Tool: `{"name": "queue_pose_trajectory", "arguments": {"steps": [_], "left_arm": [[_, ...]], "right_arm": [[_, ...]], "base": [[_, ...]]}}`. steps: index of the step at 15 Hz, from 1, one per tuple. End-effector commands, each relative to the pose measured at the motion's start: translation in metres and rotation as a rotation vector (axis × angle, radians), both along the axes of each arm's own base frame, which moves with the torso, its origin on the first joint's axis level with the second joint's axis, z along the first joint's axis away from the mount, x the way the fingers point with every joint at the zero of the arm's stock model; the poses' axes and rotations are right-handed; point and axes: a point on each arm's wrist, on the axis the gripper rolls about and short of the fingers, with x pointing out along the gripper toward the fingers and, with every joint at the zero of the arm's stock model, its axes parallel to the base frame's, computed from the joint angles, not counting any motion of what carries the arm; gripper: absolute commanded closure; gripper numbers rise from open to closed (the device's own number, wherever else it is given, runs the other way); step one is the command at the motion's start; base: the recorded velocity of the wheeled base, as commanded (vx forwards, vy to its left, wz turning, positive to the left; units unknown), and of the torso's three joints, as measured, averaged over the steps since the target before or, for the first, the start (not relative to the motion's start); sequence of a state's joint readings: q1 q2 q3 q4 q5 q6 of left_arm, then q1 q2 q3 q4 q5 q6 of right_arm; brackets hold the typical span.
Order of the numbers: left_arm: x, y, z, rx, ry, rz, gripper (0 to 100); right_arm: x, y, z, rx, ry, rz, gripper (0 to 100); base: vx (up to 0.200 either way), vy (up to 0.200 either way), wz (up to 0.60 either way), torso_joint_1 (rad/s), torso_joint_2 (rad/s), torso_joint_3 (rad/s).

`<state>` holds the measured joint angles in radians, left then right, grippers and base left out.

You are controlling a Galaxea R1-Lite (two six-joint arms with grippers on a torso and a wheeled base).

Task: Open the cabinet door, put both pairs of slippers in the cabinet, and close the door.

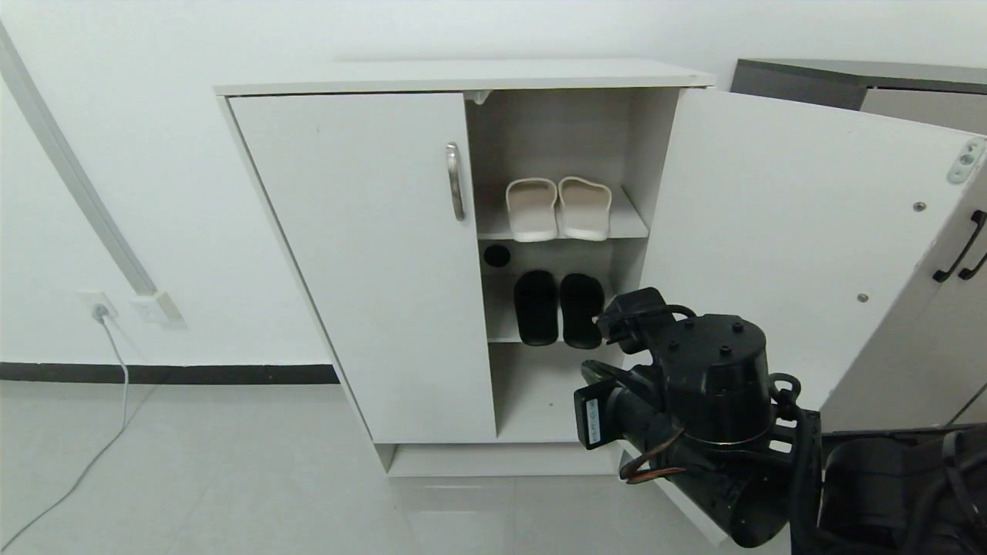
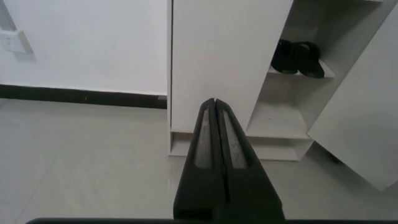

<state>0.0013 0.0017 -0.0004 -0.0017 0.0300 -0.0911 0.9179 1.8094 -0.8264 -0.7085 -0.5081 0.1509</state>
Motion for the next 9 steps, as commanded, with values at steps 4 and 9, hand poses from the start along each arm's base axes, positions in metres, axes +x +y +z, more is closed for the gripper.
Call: {"name": "queue_pose_trajectory", "arguments": {"steps": [4,9], "left_arm": [[0.0,0.0,0.0,-0.003,0.0,0.001,100],[0.0,0.0,0.0,-0.004,0.002,0.002,100]], "right_arm": [[0.004,-0.001,-0.01,-0.029,0.018,-0.012,100],[0.004,-0.003,-0.016,-0.047,0.032,-0.015,100]], "base": [[0.0,0.0,0.0,0.0,0.0,0.0],[0.0,0.0,0.0,0.0,0.0,0.0]]}}
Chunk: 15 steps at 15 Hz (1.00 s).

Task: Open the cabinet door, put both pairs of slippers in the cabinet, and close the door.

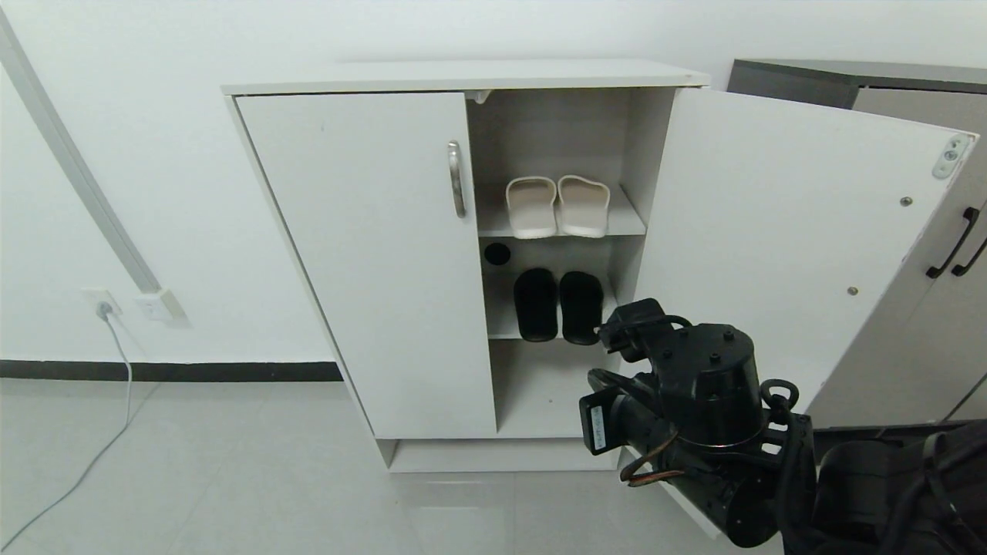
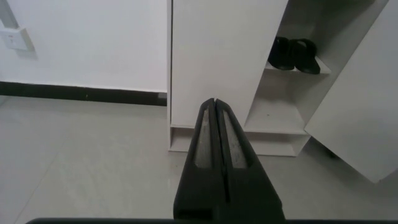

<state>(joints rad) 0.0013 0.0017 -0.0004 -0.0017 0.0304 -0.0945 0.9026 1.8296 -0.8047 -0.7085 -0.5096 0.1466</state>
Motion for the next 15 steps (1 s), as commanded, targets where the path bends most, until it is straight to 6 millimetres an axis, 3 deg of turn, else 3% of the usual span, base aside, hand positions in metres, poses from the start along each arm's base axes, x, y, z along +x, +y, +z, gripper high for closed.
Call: {"name": "queue_pose_trajectory", "arguments": {"steps": [1,8,11,15], "left_arm": [[0.0001,0.0,-0.0001,-0.001,0.002,0.001,100],[0.0001,0.0,-0.0001,-0.001,0.002,0.002,100],[0.0001,0.0,-0.0001,-0.001,0.002,0.001,100],[0.0001,0.0,-0.0001,-0.001,0.002,0.001,100]], "right_arm": [[-0.0004,0.0,-0.0051,-0.013,0.011,0.001,100],[0.005,0.0003,-0.0111,-0.027,0.022,-0.011,100],[0.0048,0.0001,-0.0114,-0.029,0.023,-0.011,100],[0.0047,-0.0001,-0.0118,-0.03,0.023,-0.011,100]], "base": [[0.0,0.0,0.0,0.0,0.0,0.0],[0.0,0.0,0.0,0.0,-0.02,-0.022],[0.0,0.0,0.0,0.014,-0.18,-0.325],[0.0,0.0,0.0,0.055,-0.53,-0.369]]}}
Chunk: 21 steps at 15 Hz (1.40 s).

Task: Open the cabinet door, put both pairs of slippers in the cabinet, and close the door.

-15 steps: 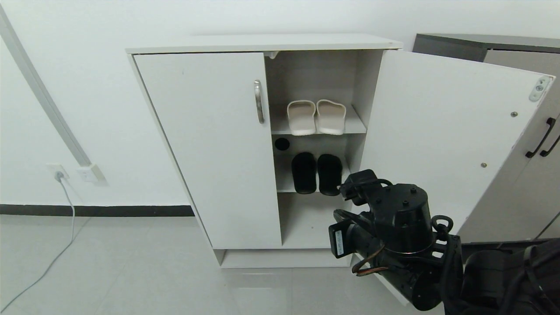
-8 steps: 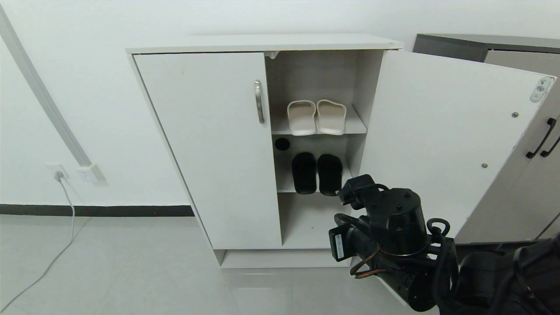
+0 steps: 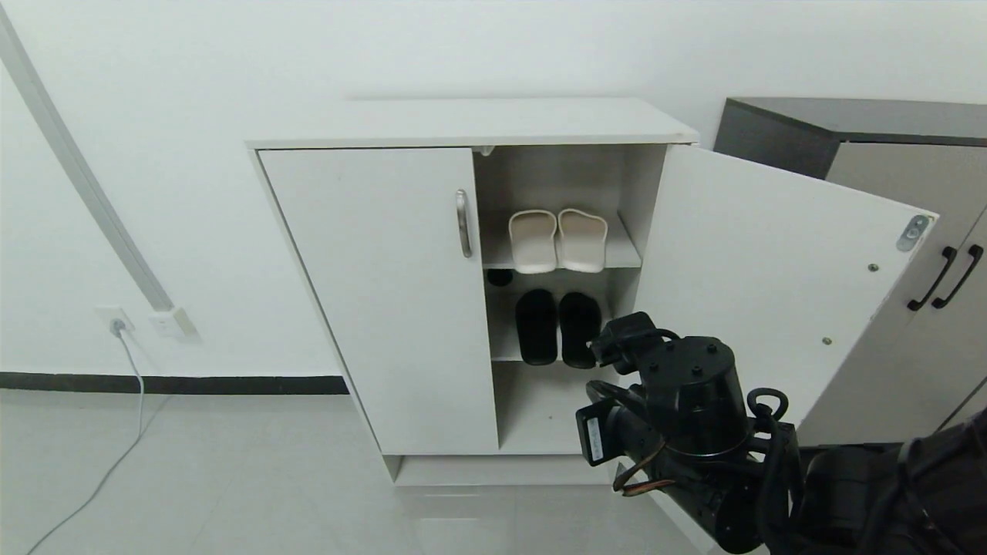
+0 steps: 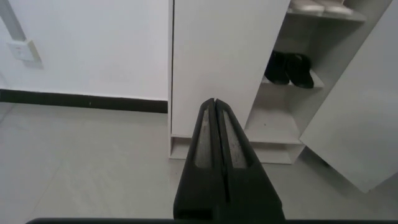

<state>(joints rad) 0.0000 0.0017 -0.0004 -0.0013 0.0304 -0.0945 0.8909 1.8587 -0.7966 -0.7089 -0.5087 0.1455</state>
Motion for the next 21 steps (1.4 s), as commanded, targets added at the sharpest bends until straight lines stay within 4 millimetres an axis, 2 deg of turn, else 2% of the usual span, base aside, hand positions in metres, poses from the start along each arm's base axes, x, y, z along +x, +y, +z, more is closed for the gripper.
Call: {"name": "queue_pose_trajectory", "arguments": {"steps": [1,10,21], "left_arm": [[0.0001,0.0,-0.0001,0.001,0.002,0.002,100],[0.0001,0.0,-0.0001,0.001,0.002,0.002,100],[0.0,0.0,0.0004,0.001,0.0,0.002,100]], "right_arm": [[-0.0001,0.0001,-0.0003,-0.001,0.001,0.0,100],[0.0013,0.0002,-0.0037,-0.011,0.007,-0.003,100],[0.0005,-0.0008,-0.0073,-0.021,0.016,-0.003,100]], "base": [[0.0,0.0,0.0,0.115,-0.47,-0.349],[0.0,0.0,0.0,0.146,-0.47,-0.329],[0.0,0.0,0.0,0.212,-0.53,-0.314]]}}
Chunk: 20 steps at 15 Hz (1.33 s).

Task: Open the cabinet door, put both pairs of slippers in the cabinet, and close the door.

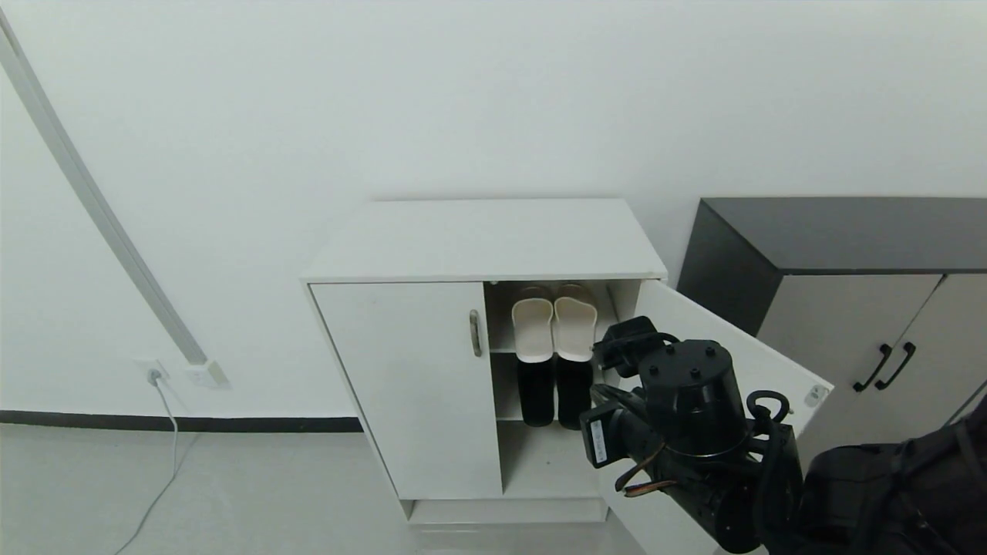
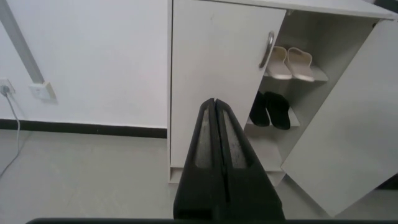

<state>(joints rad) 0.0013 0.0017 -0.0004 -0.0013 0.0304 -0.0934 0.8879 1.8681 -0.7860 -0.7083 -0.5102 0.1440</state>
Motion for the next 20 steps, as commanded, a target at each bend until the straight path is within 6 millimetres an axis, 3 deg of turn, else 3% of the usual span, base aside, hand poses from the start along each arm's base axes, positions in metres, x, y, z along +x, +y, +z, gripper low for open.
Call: {"name": "queue_pose_trajectory", "arguments": {"steps": [1,14,20], "left_arm": [[0.0,0.0,0.0,0.0,0.0,0.001,100],[0.0,0.0,0.0,0.0,0.002,0.001,100],[0.0,0.0,0.0,0.0,0.002,0.001,100]], "right_arm": [[0.0,0.0,-0.002,-0.004,0.004,0.001,100],[0.003,-0.001,-0.006,-0.014,0.012,-0.01,100],[0.004,-0.002,-0.013,-0.038,0.002,0.0,100]], "base": [[0.0,0.0,0.0,0.242,-0.57,-0.325],[0.0,0.0,0.0,0.207,-0.46,-0.251],[0.0,0.0,0.0,0.024,-0.06,-0.028]]}}
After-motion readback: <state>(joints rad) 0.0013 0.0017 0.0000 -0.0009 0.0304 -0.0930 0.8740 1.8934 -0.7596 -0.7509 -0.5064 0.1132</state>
